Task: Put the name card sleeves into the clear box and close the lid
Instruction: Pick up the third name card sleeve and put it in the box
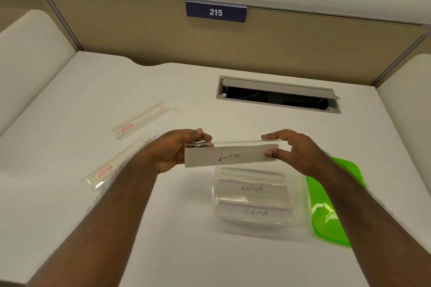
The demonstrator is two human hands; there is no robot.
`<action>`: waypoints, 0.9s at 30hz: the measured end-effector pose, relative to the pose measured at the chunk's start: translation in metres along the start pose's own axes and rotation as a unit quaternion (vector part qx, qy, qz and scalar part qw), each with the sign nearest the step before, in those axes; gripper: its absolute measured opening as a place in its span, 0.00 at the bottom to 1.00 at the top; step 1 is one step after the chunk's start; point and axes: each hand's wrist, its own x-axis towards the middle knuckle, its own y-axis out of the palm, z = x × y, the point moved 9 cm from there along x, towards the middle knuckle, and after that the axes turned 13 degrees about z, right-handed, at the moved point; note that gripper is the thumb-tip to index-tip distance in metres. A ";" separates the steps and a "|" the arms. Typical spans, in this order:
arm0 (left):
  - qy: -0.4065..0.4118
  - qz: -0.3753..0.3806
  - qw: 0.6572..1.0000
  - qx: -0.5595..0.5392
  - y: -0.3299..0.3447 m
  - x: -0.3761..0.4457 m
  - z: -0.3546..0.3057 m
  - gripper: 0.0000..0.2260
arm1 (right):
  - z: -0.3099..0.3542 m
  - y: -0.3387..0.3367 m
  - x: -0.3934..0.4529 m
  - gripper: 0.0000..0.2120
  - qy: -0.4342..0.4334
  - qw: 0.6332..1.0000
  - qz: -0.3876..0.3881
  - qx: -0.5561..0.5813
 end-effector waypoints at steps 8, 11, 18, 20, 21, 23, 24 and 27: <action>0.045 0.022 0.973 0.225 0.023 0.000 -0.003 0.15 | -0.035 -0.021 -0.052 0.20 0.041 0.998 -0.041 0.009; 0.041 -0.023 0.950 0.307 0.038 0.004 -0.005 0.13 | -0.041 -0.022 -0.069 0.14 0.052 0.998 -0.044 0.005; 0.047 -0.067 0.870 0.486 0.056 0.020 0.010 0.14 | -0.078 -0.009 -0.087 0.15 0.131 0.989 -0.045 -0.050; 0.026 -0.068 0.833 0.548 0.062 0.022 0.017 0.15 | -0.080 -0.002 -0.090 0.18 0.147 0.983 -0.044 -0.102; 0.009 -0.070 0.807 0.586 0.066 0.022 0.021 0.15 | -0.078 0.002 -0.091 0.18 0.142 0.979 -0.045 -0.143; -0.023 -0.081 0.753 0.653 0.075 0.021 0.028 0.16 | -0.073 0.011 -0.093 0.19 0.127 0.964 -0.042 -0.230; -0.034 -0.084 0.724 0.684 0.081 0.021 0.031 0.17 | -0.071 0.016 -0.093 0.19 0.125 0.955 -0.037 -0.266; -0.058 -0.083 0.627 0.772 0.099 0.024 0.043 0.16 | -0.071 0.034 -0.093 0.19 0.123 0.935 -0.011 -0.332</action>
